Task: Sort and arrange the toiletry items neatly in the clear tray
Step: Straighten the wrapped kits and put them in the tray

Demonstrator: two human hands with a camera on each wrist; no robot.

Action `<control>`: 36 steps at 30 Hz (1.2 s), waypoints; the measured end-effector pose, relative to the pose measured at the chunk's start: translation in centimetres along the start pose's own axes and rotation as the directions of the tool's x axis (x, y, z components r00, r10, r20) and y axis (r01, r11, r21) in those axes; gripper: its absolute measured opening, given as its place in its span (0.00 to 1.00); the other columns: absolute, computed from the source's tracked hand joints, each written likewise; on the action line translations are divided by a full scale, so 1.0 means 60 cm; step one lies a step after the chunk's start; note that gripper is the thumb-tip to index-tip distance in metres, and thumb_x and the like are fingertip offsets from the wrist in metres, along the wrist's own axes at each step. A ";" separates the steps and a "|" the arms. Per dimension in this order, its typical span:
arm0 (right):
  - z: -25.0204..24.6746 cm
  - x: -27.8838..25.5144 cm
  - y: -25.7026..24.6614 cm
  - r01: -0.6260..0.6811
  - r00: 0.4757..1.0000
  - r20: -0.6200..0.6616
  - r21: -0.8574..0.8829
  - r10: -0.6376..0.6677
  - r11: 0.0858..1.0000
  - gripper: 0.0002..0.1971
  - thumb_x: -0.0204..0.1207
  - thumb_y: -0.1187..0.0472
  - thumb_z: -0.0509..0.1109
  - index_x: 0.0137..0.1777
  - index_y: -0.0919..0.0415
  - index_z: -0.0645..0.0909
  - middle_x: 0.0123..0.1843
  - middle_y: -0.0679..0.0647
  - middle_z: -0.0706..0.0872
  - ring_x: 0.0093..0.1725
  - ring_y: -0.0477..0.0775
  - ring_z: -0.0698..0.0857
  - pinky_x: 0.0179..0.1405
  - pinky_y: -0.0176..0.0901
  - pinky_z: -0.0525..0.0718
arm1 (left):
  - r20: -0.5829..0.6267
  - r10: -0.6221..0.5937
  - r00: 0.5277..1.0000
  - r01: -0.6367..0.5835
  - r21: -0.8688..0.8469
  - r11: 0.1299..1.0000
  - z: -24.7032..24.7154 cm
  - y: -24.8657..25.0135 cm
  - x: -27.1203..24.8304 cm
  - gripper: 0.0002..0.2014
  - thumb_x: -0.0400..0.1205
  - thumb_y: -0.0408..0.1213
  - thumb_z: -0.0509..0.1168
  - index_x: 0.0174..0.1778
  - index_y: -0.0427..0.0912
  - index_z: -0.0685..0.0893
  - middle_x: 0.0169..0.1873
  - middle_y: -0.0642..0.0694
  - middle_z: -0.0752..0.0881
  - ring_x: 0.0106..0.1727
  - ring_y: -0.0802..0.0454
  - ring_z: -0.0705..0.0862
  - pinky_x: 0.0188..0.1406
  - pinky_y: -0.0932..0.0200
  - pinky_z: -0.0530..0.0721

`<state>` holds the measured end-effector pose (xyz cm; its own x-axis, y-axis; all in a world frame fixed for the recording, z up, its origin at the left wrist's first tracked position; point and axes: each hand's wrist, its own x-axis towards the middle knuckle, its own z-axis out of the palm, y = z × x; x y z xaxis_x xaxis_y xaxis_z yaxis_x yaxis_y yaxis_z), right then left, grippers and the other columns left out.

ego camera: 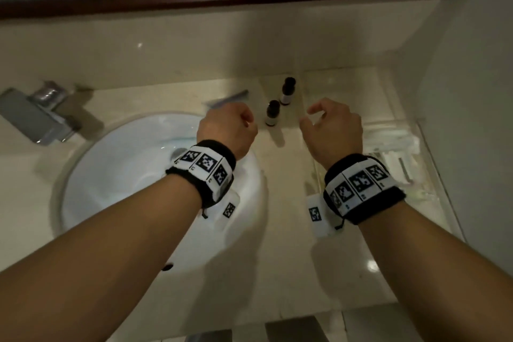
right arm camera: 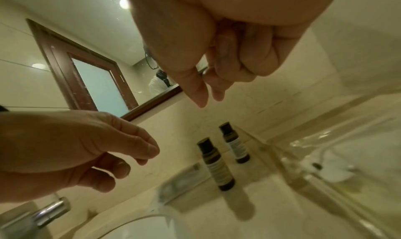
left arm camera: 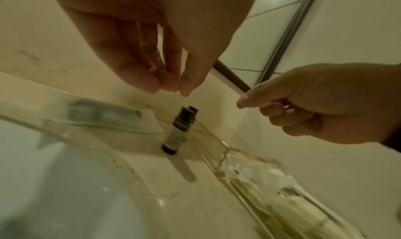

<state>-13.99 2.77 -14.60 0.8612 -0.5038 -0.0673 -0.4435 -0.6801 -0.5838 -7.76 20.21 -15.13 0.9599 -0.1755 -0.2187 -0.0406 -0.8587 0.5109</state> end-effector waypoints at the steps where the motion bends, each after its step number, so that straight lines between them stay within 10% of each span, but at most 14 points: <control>1: 0.007 -0.001 -0.012 0.002 1.000 0.004 0.002 -0.002 1.000 0.11 0.75 0.49 0.70 0.54 0.50 0.85 0.46 0.54 0.90 0.47 0.57 0.87 0.42 0.38 0.75 | -0.012 -0.017 1.000 0.017 -0.005 1.000 -0.008 -0.014 0.010 0.07 0.81 0.45 0.67 0.52 0.54 0.88 0.47 0.54 0.89 0.52 0.48 0.87 0.56 0.53 0.86; 6: 0.012 -0.006 -0.034 -0.017 1.000 -0.023 0.004 0.017 1.000 0.10 0.74 0.50 0.71 0.53 0.50 0.85 0.44 0.53 0.89 0.47 0.56 0.86 0.45 0.40 0.78 | -0.017 -0.015 1.000 0.015 0.035 0.999 -0.014 -0.060 0.072 0.16 0.81 0.45 0.68 0.65 0.50 0.86 0.63 0.44 0.85 0.63 0.40 0.84 0.59 0.50 0.81; 12: -0.017 -0.012 -0.009 -0.107 0.989 -0.108 -0.041 0.102 0.993 0.10 0.76 0.51 0.72 0.53 0.51 0.87 0.31 0.43 0.82 0.44 0.54 0.87 0.46 0.45 0.85 | 0.014 0.014 1.000 -0.015 0.091 0.996 0.023 -0.082 0.124 0.15 0.81 0.40 0.67 0.64 0.50 0.87 0.58 0.39 0.85 0.53 0.35 0.85 0.45 0.51 0.79; 19: -0.029 -0.028 0.008 -0.153 0.976 -0.165 -0.045 0.144 0.987 0.09 0.76 0.51 0.73 0.53 0.53 0.87 0.28 0.43 0.81 0.43 0.56 0.88 0.49 0.47 0.85 | 0.005 -0.069 0.998 0.069 0.055 0.996 0.040 -0.098 0.144 0.20 0.80 0.45 0.69 0.69 0.49 0.80 0.61 0.40 0.86 0.60 0.34 0.85 0.55 0.46 0.83; 27: -0.025 -0.044 0.015 -0.184 0.967 -0.182 -0.029 0.176 0.982 0.09 0.75 0.51 0.73 0.51 0.53 0.87 0.29 0.46 0.83 0.44 0.58 0.88 0.51 0.54 0.86 | 0.058 -0.111 0.992 0.107 0.060 0.992 0.029 -0.104 0.136 0.10 0.80 0.48 0.71 0.51 0.47 0.91 0.44 0.38 0.89 0.40 0.39 0.82 0.40 0.53 0.81; 36: -0.022 -0.058 0.009 -0.151 0.975 -0.166 0.007 0.150 0.989 0.09 0.75 0.49 0.73 0.50 0.52 0.88 0.31 0.46 0.84 0.45 0.58 0.88 0.55 0.52 0.85 | -0.075 -0.070 0.995 0.064 -0.071 0.995 -0.030 -0.077 0.079 0.12 0.80 0.47 0.71 0.57 0.51 0.91 0.52 0.41 0.92 0.54 0.36 0.88 0.55 0.48 0.86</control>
<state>-17.57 3.44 -13.59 0.7317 -0.6813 -0.0184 -0.5663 -0.5928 -0.5726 -2.53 24.18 -17.03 0.9784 -0.0787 -0.1910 0.0412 -0.8317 0.5536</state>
